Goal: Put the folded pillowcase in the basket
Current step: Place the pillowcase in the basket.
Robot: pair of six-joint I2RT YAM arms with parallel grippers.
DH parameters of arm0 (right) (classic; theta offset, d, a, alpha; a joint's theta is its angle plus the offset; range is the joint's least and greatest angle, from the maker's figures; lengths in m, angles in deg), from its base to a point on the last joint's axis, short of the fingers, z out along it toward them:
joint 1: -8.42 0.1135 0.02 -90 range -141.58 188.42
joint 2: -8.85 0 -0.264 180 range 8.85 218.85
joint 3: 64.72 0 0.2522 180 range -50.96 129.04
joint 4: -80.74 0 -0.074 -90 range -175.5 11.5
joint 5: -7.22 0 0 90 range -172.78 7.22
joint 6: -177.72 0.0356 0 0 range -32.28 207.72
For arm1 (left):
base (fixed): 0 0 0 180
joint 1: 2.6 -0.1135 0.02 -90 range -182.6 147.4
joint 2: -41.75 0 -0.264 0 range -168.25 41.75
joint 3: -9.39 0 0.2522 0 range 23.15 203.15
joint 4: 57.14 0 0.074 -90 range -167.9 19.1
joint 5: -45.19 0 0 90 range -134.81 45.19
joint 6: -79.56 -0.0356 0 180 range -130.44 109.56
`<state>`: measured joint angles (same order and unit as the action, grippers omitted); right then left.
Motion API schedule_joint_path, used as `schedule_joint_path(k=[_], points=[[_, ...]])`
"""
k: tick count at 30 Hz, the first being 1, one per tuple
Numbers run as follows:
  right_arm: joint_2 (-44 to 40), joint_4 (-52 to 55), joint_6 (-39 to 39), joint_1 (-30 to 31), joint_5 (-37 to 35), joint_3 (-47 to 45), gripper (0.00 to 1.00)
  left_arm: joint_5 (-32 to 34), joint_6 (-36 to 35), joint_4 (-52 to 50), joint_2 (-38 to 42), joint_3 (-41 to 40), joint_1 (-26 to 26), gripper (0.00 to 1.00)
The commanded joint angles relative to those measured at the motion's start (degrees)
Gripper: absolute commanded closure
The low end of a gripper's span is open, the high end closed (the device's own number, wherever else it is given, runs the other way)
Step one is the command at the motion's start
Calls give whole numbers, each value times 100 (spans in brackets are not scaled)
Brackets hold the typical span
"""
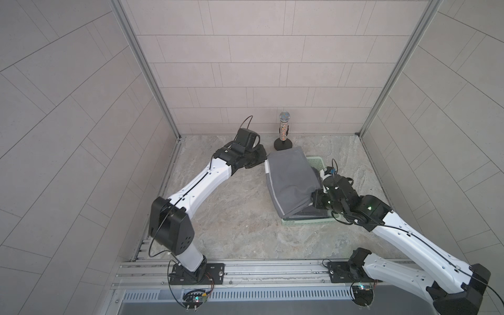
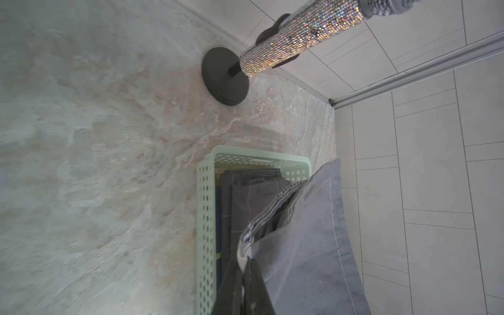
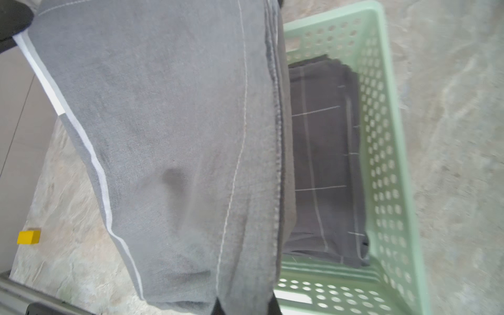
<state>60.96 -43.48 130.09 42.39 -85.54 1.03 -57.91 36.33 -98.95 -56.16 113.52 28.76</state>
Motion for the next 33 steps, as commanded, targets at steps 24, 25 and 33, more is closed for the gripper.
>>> schedule_joint_path(k=[24, 25, 33], points=[[462, -351, -825, -1977, 1063, -1373, 100, 104, -298, -687, -3152, 2591, 284, 100], [539, -378, -831, -1997, 1067, -1390, 100, 140, -325, -699, -3175, 2591, 275, 100], [547, -316, -874, -2088, 957, -1400, 54, 184, -421, -732, -3170, 2628, 180, 73]])
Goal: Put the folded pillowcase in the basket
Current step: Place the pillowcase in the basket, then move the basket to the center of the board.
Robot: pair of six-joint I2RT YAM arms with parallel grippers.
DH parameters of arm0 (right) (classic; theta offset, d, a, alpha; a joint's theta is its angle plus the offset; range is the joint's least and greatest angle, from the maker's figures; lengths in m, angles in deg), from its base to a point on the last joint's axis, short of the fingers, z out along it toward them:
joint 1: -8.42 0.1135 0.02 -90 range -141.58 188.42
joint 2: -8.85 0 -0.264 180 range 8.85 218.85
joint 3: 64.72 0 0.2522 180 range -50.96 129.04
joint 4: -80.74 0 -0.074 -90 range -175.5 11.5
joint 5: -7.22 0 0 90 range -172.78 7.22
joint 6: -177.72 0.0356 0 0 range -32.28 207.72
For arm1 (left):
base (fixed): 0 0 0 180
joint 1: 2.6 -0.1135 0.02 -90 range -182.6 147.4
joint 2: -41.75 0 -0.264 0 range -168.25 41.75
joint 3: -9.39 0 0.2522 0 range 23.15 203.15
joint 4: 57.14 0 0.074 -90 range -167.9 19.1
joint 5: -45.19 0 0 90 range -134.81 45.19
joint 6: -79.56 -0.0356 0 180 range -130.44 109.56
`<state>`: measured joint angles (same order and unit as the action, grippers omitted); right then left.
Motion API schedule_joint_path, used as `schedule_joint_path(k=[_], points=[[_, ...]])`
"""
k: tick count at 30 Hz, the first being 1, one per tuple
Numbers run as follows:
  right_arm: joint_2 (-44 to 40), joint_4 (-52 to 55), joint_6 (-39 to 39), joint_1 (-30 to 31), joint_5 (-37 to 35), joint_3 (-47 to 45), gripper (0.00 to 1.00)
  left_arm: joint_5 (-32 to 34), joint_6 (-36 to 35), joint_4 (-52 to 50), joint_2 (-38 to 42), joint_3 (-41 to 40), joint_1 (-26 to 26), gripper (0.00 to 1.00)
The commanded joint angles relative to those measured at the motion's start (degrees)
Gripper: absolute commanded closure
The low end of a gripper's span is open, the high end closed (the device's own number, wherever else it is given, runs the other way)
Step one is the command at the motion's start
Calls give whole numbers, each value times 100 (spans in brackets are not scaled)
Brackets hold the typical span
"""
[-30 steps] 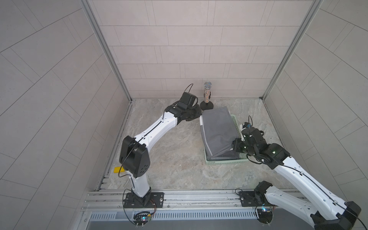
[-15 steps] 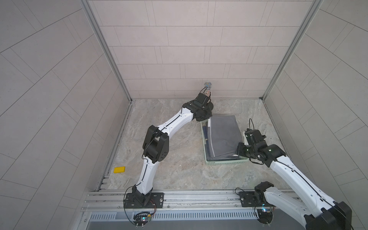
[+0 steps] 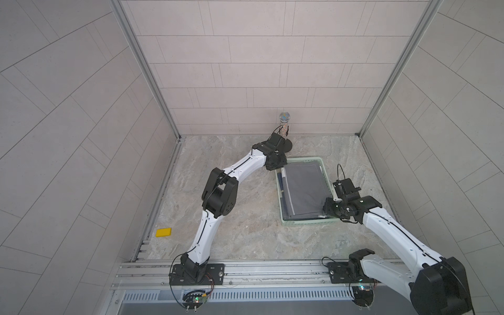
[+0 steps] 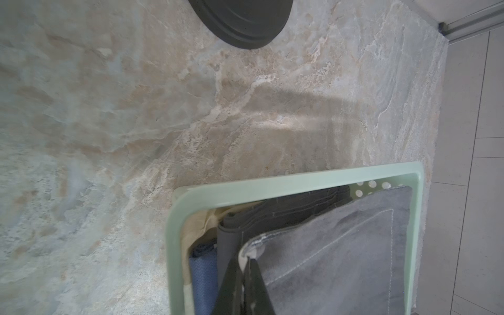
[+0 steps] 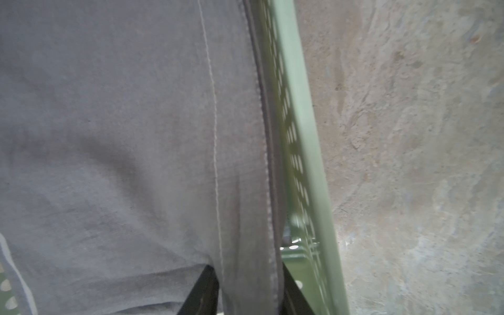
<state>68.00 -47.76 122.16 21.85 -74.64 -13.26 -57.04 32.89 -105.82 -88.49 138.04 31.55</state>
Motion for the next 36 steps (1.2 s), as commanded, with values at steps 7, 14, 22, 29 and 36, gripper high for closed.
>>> schedule_joint_path(k=[7, 14, 22, 29, 36], points=[[-1040, 699, -82, -32, -273, 448, 45, -404, -382, 25, 387, 349, -101, 42], [-831, 697, -294, -25, -445, 691, 46, -296, -546, -303, 1215, -490, 92, 43], [602, -737, -128, -20, 215, 197, 58, 195, -212, 499, 2095, -2739, 560, 56], [600, -875, -275, 2, 621, 54, 59, -40, 104, 877, 2128, -3181, 652, 57], [-1087, 398, -178, 2, 529, 643, 47, 174, -79, 664, 1996, -3153, 741, 77]])
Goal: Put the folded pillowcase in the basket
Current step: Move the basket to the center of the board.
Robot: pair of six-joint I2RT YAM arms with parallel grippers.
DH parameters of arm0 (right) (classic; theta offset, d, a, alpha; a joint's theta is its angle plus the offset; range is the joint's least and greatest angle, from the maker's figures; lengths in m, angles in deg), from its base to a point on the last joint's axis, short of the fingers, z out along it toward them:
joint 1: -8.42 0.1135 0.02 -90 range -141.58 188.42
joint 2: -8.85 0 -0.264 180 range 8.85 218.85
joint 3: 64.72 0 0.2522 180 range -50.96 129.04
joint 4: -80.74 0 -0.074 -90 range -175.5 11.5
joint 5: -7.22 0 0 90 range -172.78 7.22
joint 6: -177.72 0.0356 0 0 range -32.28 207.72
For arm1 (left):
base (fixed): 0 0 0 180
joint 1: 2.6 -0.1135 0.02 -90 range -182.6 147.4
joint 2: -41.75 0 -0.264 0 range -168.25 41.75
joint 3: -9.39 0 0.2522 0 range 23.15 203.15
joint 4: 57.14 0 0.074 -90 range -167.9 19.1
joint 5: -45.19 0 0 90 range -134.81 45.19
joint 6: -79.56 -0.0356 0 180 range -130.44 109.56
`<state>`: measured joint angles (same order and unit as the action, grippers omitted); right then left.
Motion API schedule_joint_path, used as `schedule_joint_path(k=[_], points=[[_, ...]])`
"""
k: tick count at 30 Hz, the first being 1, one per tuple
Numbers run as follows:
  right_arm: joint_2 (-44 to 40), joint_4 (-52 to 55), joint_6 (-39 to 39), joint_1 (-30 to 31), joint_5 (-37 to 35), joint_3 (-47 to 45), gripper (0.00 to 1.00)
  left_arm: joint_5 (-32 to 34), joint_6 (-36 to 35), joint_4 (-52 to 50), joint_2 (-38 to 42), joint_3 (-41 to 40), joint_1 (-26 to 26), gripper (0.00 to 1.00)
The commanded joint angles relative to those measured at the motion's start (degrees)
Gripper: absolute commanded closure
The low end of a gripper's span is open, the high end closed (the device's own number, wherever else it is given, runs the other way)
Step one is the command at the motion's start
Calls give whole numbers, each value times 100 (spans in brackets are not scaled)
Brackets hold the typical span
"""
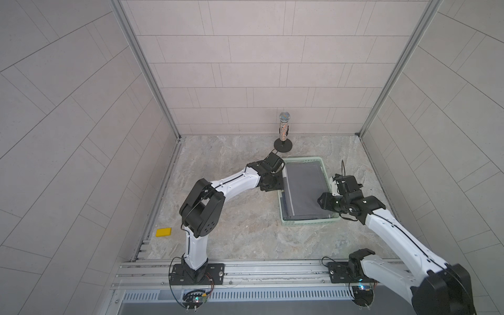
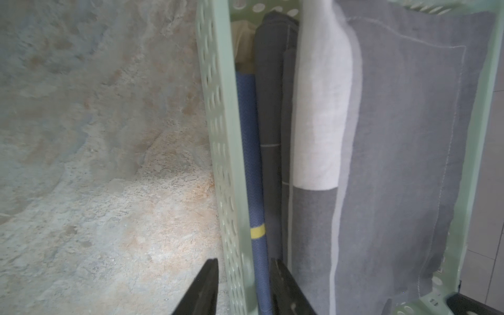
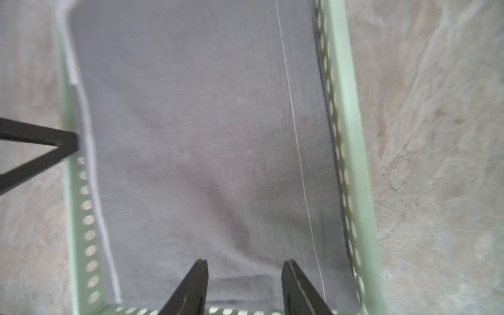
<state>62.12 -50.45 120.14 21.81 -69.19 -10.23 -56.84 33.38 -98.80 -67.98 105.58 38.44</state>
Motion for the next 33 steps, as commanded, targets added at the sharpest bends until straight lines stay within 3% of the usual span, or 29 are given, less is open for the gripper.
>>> schedule_joint_path(k=[1, 6, 11, 20, 24, 30, 31, 33], points=[[-714, 826, 48, 6, -67, 452, 45, 174, -150, -40, -94, 61, 54, 82], [-1314, 1616, -5, 5, -307, 1211, 42, -68, -152, 267, -129, -394, 54, 93], [-1394, 1802, -52, 4, -349, 1387, 42, 199, -436, -76, 378, -578, -80, 100], [-1504, 1716, 45, 6, -194, 1200, 42, -188, -1551, -920, 1624, -1336, -1449, 100], [-1423, 1683, 36, 6, -137, 1209, 42, -426, -1863, -1044, 1628, -1418, -1858, 100], [-1316, 1722, -8, 7, -143, 1331, 42, -599, -1894, -1005, 1222, -1283, -1860, 94], [-1305, 1757, -12, 6, -143, 1370, 42, -628, -1902, -1068, 1163, -1231, -1862, 92], [-1290, 1831, -39, 6, -145, 1420, 39, -539, -1928, -1290, 1073, -1121, -1862, 75]])
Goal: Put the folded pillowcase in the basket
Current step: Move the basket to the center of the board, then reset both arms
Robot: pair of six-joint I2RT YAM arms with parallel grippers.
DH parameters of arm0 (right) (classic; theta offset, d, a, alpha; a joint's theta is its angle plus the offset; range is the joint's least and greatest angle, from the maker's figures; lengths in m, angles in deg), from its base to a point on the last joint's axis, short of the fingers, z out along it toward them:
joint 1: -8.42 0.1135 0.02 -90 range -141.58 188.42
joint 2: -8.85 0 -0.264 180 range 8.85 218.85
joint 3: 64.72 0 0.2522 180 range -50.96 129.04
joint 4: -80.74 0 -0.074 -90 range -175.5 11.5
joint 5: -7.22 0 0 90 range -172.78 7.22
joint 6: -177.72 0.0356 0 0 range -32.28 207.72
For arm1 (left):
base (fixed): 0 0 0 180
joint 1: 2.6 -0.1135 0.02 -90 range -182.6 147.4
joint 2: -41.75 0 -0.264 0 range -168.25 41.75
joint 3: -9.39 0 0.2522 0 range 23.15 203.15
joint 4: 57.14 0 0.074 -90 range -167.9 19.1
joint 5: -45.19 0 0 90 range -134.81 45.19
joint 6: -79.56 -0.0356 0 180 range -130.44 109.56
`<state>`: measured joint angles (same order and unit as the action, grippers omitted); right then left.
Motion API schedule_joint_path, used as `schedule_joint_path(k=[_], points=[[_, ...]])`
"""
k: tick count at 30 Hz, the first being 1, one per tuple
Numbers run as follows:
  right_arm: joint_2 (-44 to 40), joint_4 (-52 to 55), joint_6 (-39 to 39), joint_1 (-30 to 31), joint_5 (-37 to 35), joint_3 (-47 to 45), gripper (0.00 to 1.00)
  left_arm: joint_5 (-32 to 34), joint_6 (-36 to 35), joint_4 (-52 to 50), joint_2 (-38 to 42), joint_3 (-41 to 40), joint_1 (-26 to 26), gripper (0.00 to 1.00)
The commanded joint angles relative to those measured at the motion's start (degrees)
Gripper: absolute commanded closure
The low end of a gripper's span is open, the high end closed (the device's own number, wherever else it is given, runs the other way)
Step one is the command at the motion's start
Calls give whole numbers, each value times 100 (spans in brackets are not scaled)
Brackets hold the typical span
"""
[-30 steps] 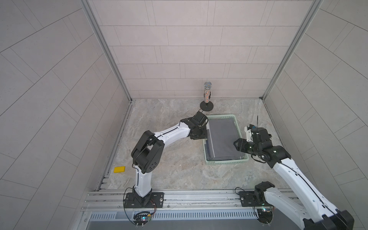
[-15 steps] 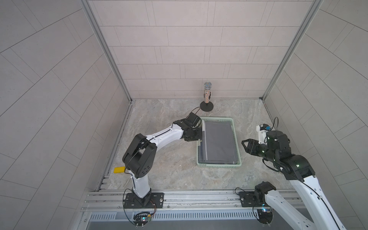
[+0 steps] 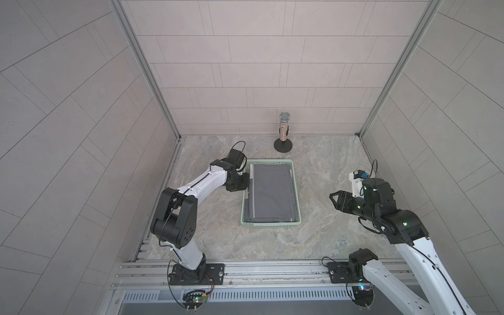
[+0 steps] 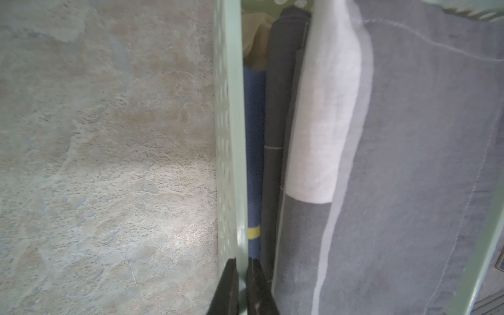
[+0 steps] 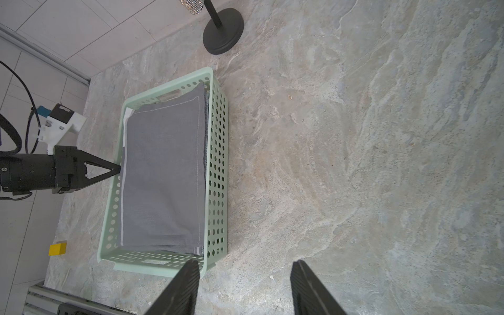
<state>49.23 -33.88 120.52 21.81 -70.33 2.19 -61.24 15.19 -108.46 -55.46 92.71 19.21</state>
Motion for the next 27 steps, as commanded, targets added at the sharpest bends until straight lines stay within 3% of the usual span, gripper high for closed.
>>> schedule_joint_path(k=[1, 3, 4, 8, 9, 10, 12, 15, 18, 19, 22, 24, 27], points=[[-6, 214, -89, 6, -40, 202, 37, -14, -166, -415, -181, 216, 58, 71], [-30, 243, -104, 7, -52, 204, 30, 352, -291, -608, -60, 313, 52, 62], [-26, 248, -122, 7, -59, 196, 2, 562, -340, -729, 62, 379, 39, 53], [389, 51, -140, 6, 50, 177, 0, 1011, -576, -1208, 790, 665, 17, 17], [564, -34, -202, 6, 125, 215, 0, 1109, -620, -1283, 1027, 688, 18, 1], [766, -86, -272, 6, 92, 329, 0, 1265, -681, -1335, 1310, 678, 26, 0], [1168, -18, -324, 7, -382, 716, 0, 2289, -615, -1338, 1897, 522, 61, 0], [1373, 200, 103, 8, -2039, 1537, 0, 4171, -326, -757, 3067, -272, 55, 0], [971, -977, -149, 10, -2217, 1554, 0, 4917, -753, 471, 4285, -1431, 13, 0], [881, -1405, -164, 6, -2335, 1370, 0, 4772, -913, 876, 4608, -1763, -106, 0], [1139, -1747, -524, -15, -2574, 1000, 0, 3172, -1020, 1657, 4855, -2290, -1090, 0], [1382, -2028, -1058, -9, -2340, 627, 0, 2664, -1011, 1788, 4411, -2245, -1544, 0], [1455, -2550, -1100, -12, -2794, 36, 0, 1679, -727, 2538, 3693, -2560, -2267, 0]])
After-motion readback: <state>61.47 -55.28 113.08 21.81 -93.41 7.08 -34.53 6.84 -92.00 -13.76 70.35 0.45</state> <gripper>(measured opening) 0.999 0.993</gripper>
